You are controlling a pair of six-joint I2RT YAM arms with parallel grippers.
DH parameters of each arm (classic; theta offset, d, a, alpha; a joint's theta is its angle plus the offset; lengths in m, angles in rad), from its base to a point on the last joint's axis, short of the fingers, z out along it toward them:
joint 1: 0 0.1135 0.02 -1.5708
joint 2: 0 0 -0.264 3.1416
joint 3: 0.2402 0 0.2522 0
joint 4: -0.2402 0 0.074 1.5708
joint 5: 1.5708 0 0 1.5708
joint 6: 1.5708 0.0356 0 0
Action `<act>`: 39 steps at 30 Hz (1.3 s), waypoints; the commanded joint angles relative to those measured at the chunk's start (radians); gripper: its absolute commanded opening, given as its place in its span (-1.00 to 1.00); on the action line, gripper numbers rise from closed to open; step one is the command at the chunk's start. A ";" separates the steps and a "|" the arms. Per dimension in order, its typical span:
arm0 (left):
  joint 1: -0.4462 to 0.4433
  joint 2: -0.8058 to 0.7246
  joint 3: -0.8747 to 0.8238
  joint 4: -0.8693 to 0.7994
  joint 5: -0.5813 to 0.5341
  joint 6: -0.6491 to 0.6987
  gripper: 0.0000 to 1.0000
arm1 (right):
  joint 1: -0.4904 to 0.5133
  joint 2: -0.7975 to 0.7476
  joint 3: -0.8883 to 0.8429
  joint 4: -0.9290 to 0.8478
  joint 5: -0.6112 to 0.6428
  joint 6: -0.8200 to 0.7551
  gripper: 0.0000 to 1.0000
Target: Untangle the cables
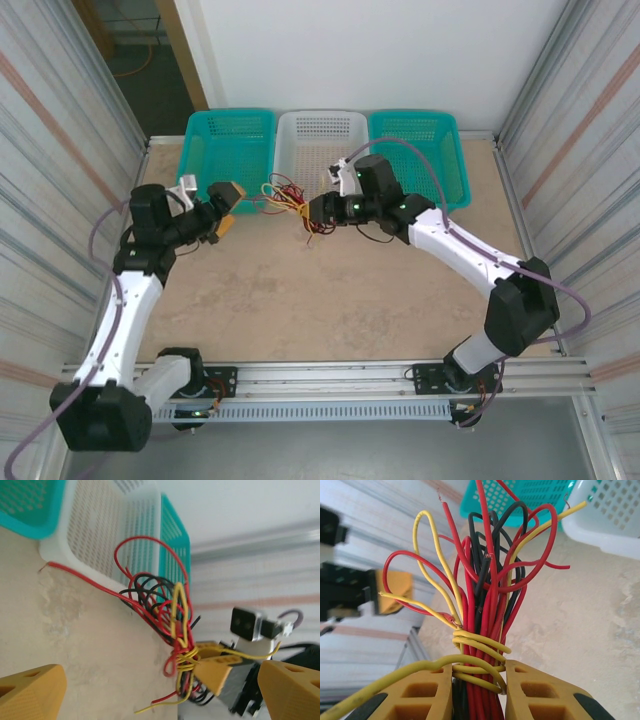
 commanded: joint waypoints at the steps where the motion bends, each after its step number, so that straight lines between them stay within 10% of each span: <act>1: -0.024 0.079 0.025 0.102 0.244 0.075 0.98 | -0.010 -0.042 0.040 -0.043 -0.190 -0.069 -1.00; 9: -0.182 0.147 0.004 0.319 0.182 -0.056 0.97 | 0.020 -0.037 0.060 -0.006 -0.241 -0.071 -1.00; 22: -0.202 0.214 -0.107 0.606 0.190 -0.307 0.94 | 0.090 -0.001 0.101 0.105 -0.278 -0.050 -1.00; 28: -0.199 0.225 -0.075 0.621 0.224 -0.340 -0.48 | 0.096 0.013 0.106 0.112 -0.279 -0.047 -1.00; 38: -0.189 0.211 -0.052 0.639 0.229 -0.368 -1.00 | 0.087 -0.001 0.101 0.078 -0.243 -0.056 -0.99; 39: -0.187 0.205 -0.047 0.621 0.227 -0.357 -1.00 | 0.082 -0.011 0.102 0.054 -0.213 -0.067 -0.75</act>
